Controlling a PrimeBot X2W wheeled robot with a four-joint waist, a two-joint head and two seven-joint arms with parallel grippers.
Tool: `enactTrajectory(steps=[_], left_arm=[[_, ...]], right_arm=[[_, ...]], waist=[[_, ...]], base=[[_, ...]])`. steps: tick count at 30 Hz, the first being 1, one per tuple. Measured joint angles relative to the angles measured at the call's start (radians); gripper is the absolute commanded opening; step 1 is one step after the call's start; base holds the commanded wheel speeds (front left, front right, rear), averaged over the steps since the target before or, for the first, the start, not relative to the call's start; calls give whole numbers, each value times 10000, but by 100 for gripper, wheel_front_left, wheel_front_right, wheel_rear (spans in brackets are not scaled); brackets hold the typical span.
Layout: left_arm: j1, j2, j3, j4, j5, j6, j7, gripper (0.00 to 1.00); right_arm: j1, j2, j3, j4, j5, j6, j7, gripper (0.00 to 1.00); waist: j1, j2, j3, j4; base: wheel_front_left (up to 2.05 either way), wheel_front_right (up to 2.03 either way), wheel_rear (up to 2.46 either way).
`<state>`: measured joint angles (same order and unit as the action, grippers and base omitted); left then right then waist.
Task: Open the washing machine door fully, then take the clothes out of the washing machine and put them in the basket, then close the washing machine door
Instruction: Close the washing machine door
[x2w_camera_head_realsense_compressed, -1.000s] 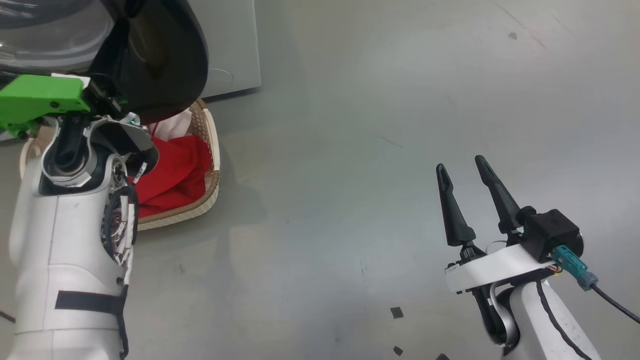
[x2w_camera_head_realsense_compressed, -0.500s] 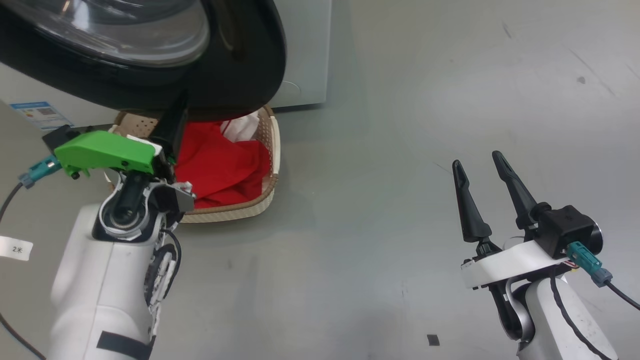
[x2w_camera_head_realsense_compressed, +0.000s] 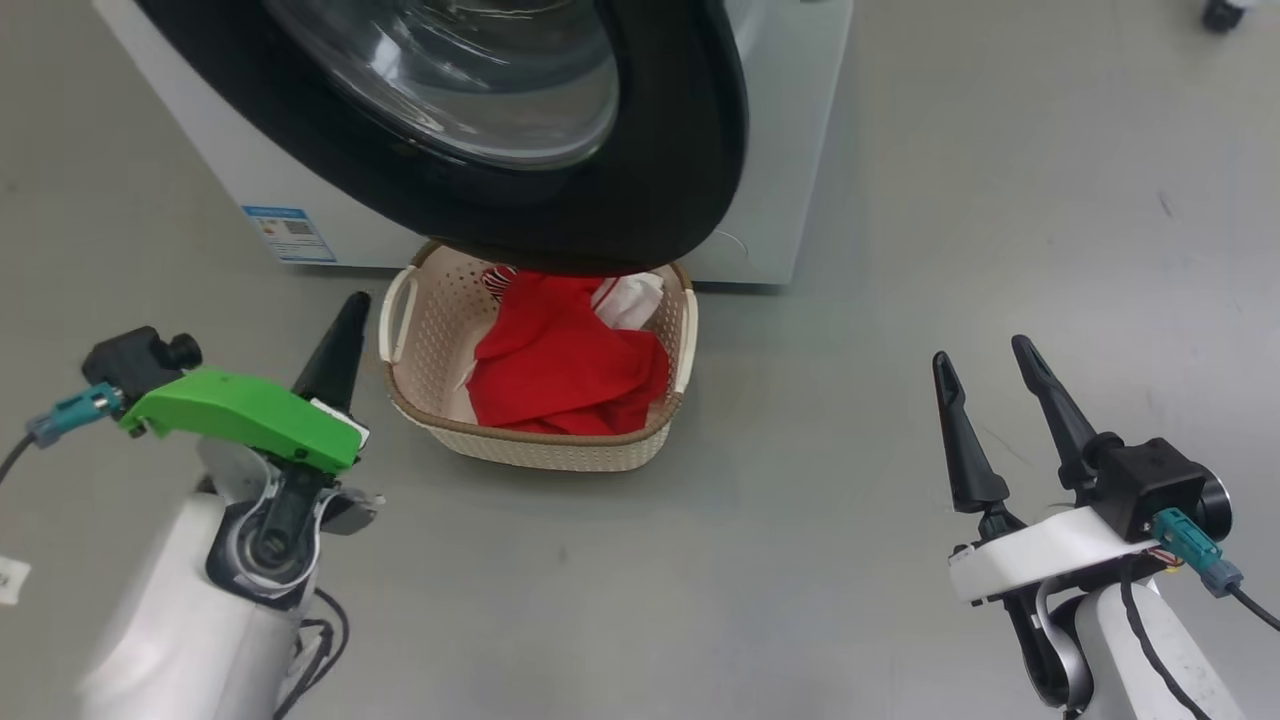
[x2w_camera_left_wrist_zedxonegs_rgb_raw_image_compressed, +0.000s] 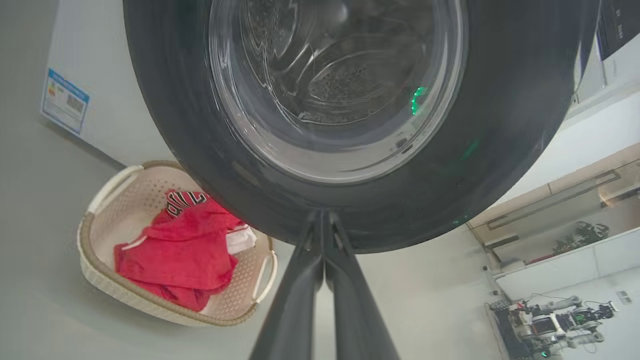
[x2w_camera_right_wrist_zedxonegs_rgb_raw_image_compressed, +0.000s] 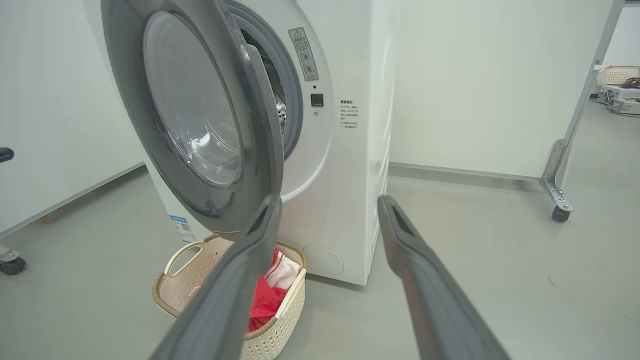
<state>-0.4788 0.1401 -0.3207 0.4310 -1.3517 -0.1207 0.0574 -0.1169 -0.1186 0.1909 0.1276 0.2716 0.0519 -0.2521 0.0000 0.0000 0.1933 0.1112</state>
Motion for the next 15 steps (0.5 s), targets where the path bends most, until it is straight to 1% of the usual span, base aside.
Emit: enactTrajectory(steps=[2,6,7,10,11,14,15], left_arm=[[113,391,-98,-291,794,-2,-570,0],[564,1104,-368,-731,1988,-2,-1630,0],[717,1235,-485,-815,2318,-2,-1873,0],[1154,1549,-767,-934,3147,-2,-2596,0],[1154,1549,-767,-934,3147,-2,-2596,0],[1496,1868,-1080,-995,3994,-4,-3262,0],[1575,1983,-1208,-1001,4330,-6,-3317,0]], right_arm=[[70,0,10,-2,-2,0,0,100],[134,13,52,-12,0,33,0,100],[157,17,65,-12,0,88,0,100],[191,42,127,-13,0,86,0,100],[191,42,127,-13,0,86,0,100],[229,71,199,-19,-2,90,0,100],[250,84,215,-8,0,115,0,100]], waist=[[0,0,-139,256],[0,0,-411,711],[0,0,-480,801],[0,0,-685,1018],[0,0,-685,1018],[0,0,-863,1159],[0,0,-918,1188]], base=[[0,0,0],[0,0,0],[0,0,0],[0,0,0],[0,0,0],[0,0,0],[0,0,0]])
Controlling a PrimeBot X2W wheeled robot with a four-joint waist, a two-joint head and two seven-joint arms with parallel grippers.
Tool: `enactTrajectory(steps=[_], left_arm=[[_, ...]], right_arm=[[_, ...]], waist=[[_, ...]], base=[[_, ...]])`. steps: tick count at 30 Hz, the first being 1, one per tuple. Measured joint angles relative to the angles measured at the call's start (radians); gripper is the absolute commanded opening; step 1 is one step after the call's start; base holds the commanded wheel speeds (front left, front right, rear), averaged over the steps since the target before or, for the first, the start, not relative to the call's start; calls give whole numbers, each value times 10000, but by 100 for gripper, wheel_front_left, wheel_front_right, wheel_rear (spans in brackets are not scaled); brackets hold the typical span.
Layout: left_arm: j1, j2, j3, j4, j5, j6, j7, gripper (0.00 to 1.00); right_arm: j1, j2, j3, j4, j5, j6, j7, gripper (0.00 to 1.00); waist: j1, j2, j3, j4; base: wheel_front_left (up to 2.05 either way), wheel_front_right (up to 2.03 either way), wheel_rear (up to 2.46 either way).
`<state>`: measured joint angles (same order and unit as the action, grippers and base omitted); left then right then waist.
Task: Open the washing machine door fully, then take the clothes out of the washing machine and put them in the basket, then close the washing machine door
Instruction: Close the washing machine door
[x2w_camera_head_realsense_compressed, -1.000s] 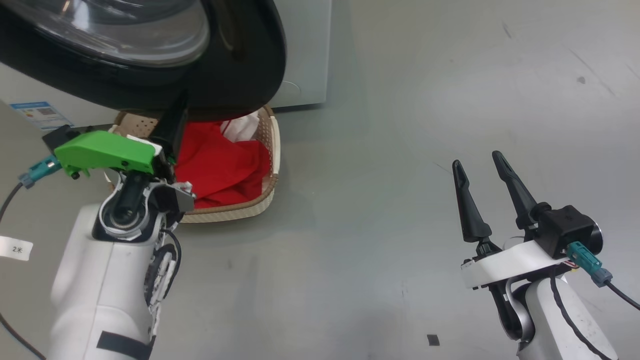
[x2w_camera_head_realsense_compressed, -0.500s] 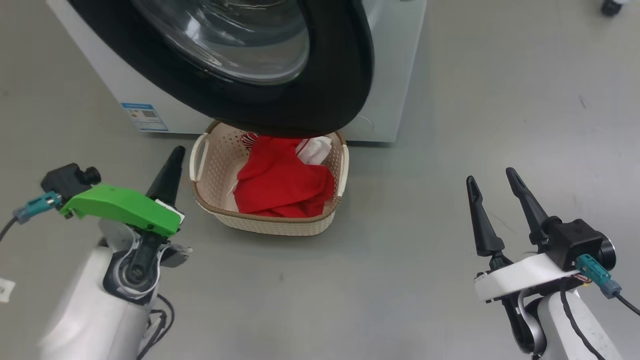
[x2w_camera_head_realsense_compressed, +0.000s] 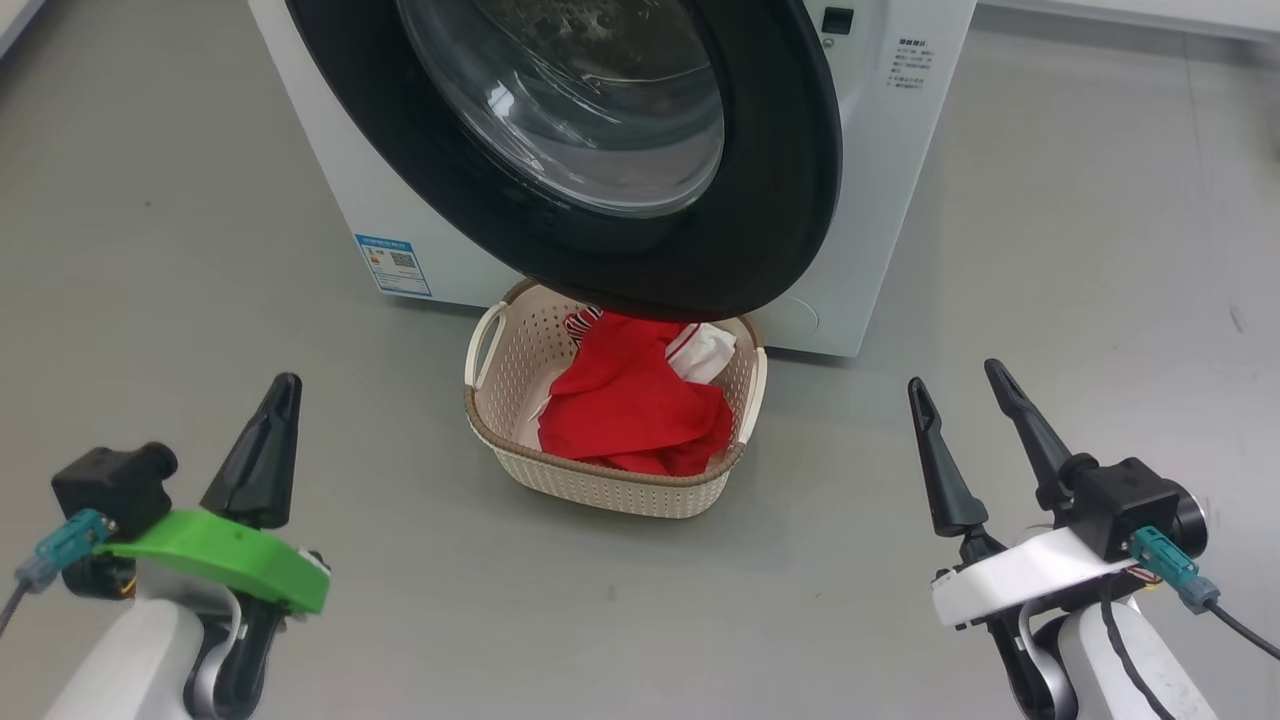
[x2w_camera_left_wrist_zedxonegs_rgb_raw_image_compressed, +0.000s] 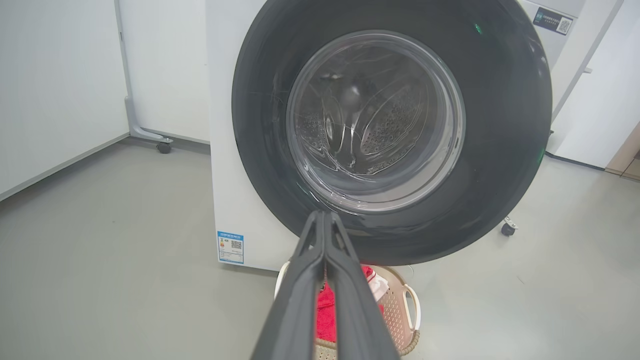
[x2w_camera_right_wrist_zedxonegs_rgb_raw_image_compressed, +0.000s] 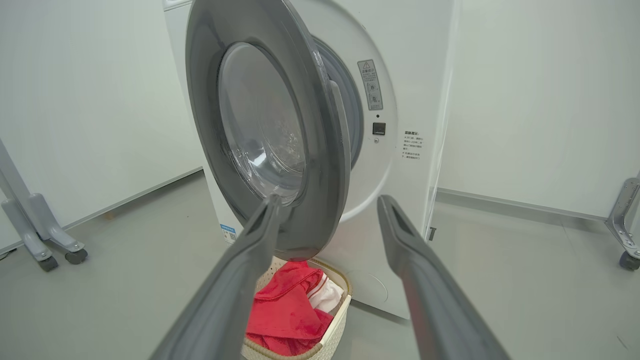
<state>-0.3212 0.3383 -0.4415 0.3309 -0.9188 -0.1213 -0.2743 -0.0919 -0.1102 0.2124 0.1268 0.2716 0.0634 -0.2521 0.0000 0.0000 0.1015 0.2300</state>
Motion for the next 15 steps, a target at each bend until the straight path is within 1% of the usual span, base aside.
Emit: enactTrajectory(steps=[1,4,5,6,7,10,13,15], left_arm=[[194,138,-132,10,558,-17,6,0],[471,161,-94,12,825,-31,46,0],[599,196,-121,-6,1051,-31,63,34],[703,255,-132,-38,1350,-31,69,55],[781,299,-117,-82,1605,-29,92,99],[980,276,36,-297,2033,113,109,100],[1135,125,587,-838,2401,293,174,100],[1162,-56,761,-1068,2683,297,176,100]], right_arm=[[39,13,61,25,0,36,0,100],[110,38,144,44,0,71,0,100],[152,63,173,56,0,73,0,100],[176,94,199,59,0,75,0,100],[192,115,209,61,2,75,0,100],[200,144,207,63,4,75,0,100],[208,169,148,33,6,59,0,100],[235,171,79,23,6,56,0,100]], waist=[[0,0,-112,32],[0,0,-208,36],[0,0,-247,25],[0,0,-274,3],[0,0,-294,-26],[0,0,-343,-123],[0,0,-358,-219],[0,0,-353,-238]], base=[[0,0,0],[0,0,0],[0,0,0],[0,0,0],[0,0,0],[0,0,0],[0,0,0],[0,0,0]])
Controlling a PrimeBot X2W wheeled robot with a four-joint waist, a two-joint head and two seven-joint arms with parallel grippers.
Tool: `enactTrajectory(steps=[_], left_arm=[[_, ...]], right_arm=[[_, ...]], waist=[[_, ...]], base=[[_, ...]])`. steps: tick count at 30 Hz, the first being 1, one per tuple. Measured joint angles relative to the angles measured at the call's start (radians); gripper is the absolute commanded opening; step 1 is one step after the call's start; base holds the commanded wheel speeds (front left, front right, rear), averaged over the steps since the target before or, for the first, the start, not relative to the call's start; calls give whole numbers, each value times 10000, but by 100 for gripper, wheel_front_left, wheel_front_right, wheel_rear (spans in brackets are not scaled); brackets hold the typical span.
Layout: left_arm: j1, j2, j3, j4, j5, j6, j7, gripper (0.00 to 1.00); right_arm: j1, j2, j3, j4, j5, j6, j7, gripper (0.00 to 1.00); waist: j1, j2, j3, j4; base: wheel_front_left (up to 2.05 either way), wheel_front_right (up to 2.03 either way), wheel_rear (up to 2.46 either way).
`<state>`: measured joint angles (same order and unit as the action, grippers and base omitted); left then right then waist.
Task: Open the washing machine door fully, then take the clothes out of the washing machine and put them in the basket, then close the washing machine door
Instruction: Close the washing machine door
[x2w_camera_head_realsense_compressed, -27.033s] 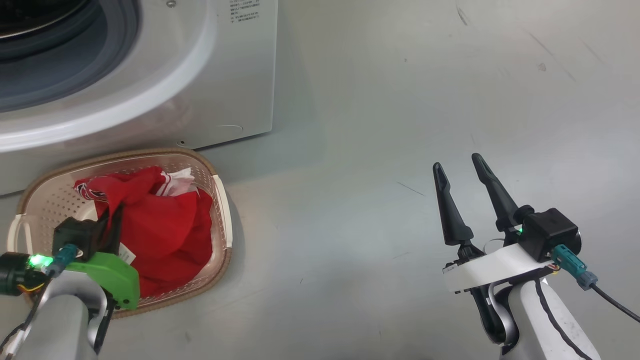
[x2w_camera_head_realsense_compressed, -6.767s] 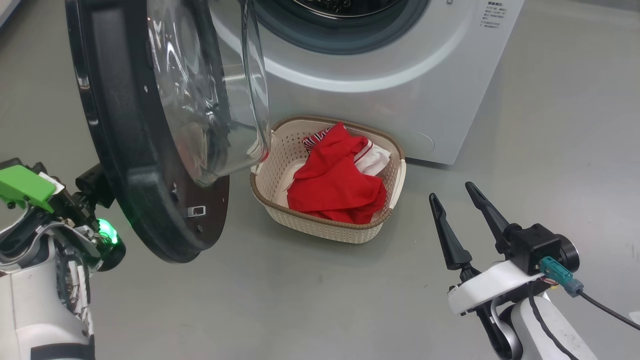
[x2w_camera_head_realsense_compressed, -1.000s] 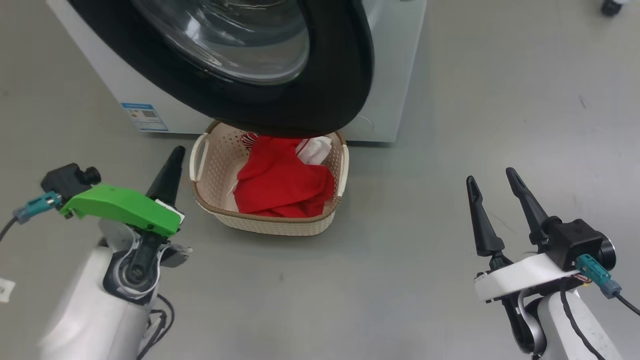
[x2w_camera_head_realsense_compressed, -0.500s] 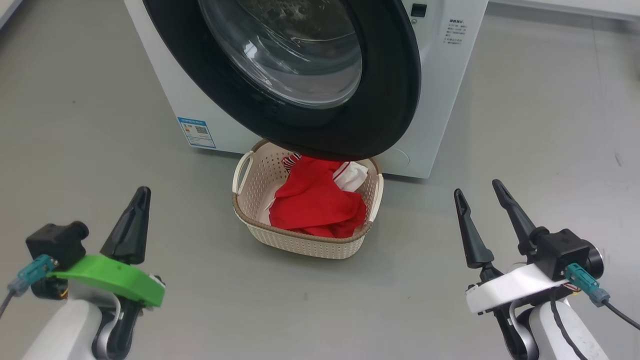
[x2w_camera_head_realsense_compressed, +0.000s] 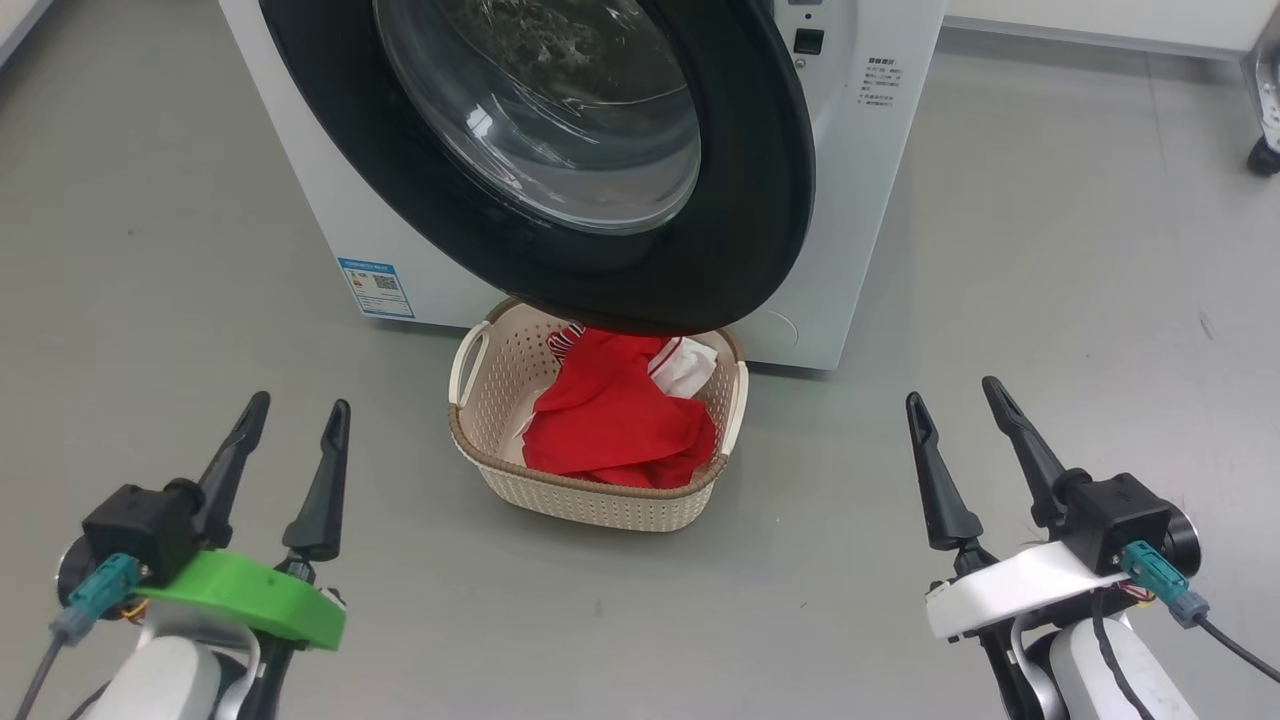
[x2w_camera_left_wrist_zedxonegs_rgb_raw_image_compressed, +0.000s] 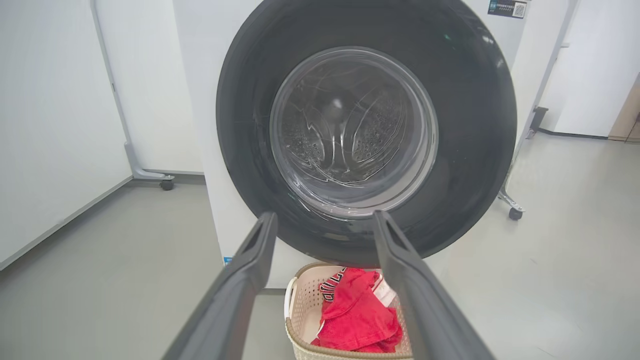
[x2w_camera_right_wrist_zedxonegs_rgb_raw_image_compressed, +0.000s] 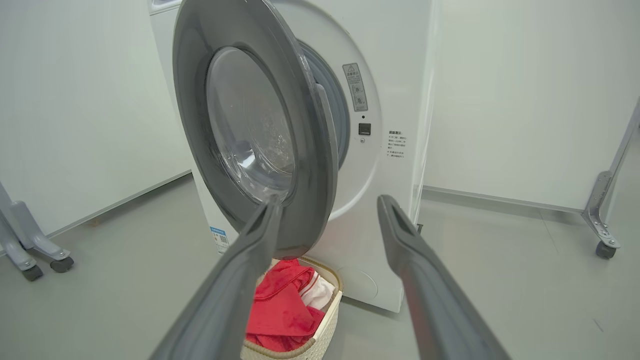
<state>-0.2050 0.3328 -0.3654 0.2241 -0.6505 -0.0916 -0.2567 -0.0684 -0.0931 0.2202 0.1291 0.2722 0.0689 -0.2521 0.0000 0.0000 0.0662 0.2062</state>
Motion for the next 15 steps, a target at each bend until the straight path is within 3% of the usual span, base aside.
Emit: enactTrajectory(steps=[15], left_arm=[[755,-771,746,-988,1020,115,0,100]], right_arm=[[181,59,-261,6,-2,-293,0,100]], waist=[[0,0,30,25]], base=[[0,0,0]])
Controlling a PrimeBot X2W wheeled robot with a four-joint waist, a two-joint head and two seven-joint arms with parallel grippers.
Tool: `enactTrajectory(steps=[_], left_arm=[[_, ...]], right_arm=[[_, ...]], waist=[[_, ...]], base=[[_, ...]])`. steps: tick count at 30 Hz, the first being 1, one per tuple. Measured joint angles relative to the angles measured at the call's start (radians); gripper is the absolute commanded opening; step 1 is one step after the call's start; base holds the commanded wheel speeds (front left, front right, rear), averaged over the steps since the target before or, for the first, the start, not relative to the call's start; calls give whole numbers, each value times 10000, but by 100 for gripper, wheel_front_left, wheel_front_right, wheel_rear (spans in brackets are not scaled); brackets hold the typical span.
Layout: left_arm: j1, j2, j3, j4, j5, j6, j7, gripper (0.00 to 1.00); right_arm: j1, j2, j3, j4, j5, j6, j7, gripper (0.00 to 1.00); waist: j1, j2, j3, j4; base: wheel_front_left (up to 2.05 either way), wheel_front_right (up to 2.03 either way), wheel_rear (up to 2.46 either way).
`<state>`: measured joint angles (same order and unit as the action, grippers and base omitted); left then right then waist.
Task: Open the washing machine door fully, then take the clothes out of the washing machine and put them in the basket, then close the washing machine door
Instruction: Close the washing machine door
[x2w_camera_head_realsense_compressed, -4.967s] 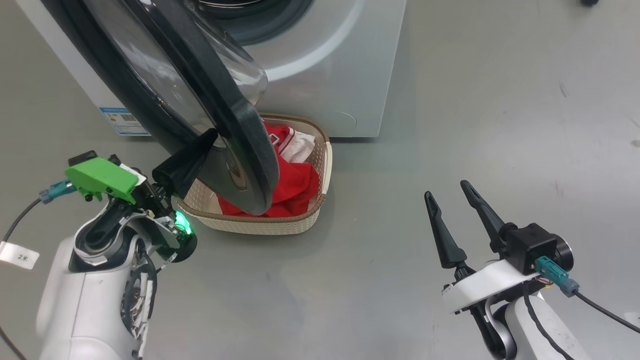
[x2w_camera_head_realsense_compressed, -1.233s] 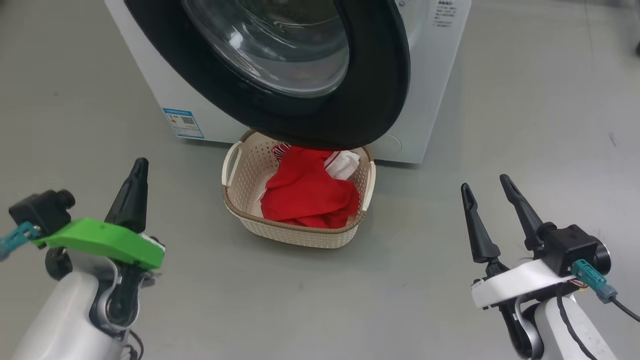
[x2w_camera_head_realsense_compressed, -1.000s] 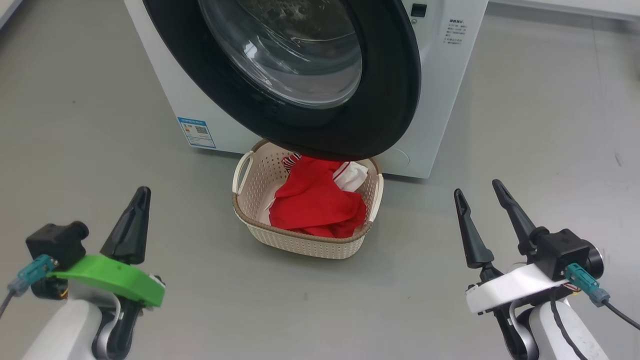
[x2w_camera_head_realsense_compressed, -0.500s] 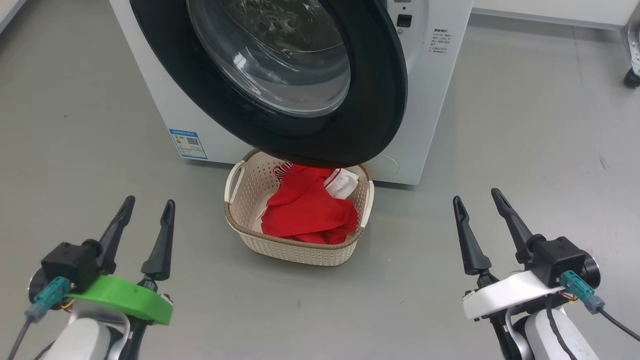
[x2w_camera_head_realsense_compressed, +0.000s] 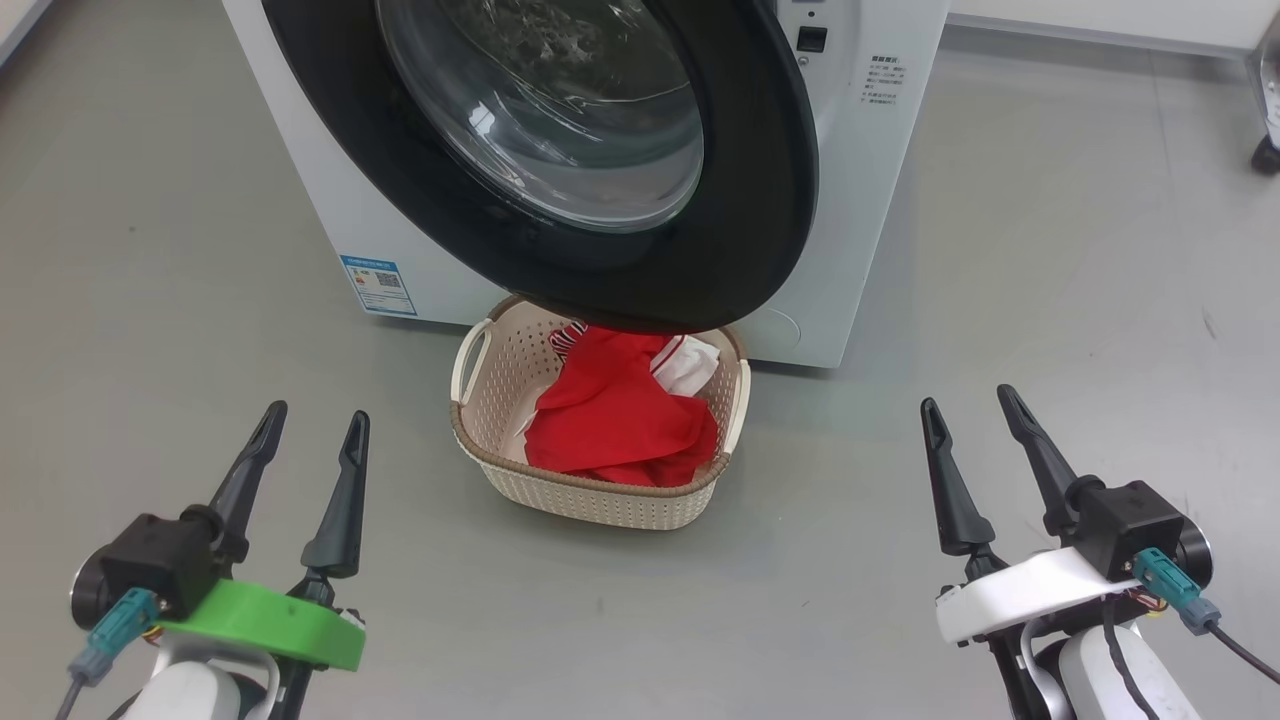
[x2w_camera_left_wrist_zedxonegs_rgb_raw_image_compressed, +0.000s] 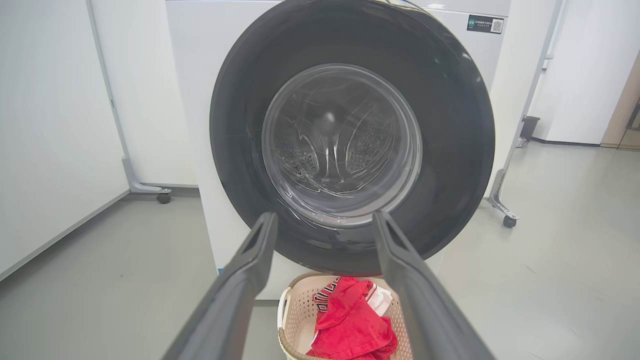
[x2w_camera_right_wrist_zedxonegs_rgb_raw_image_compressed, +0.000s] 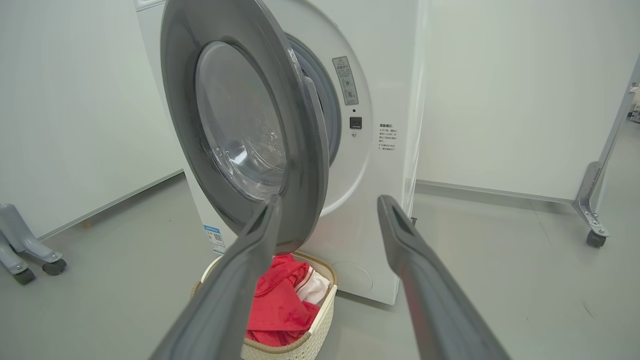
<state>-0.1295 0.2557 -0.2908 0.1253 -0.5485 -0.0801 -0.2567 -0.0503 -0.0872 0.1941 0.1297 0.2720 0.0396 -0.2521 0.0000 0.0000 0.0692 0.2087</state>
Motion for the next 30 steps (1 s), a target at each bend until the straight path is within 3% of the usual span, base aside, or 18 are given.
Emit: enactTrajectory(steps=[12,13,14,15,16,30], left_arm=[[399,-416,518,-337,581,-46,0,100],[417,-462,546,-359,623,-52,0,100],[436,-500,571,-370,673,-58,0,100],[453,-523,587,-378,711,-63,0,100],[478,-543,600,-385,765,-109,-2,100],[587,-876,851,-562,1049,-276,-2,100]], right_arm=[[48,54,-105,-8,-13,-173,0,100],[48,54,-111,-12,-21,-173,0,87],[48,54,-111,-12,-21,-173,0,43],[48,56,-111,-12,-21,-173,0,11],[48,56,-111,-12,-25,-173,0,0],[10,35,-150,-234,-217,-169,0,0]], waist=[[0,0,82,94],[0,0,89,102],[0,0,98,110],[0,0,109,117],[0,0,121,123],[0,0,406,192]], base=[[0,0,0],[0,0,0],[0,0,0],[0,0,0],[0,0,0],[0,0,0]])
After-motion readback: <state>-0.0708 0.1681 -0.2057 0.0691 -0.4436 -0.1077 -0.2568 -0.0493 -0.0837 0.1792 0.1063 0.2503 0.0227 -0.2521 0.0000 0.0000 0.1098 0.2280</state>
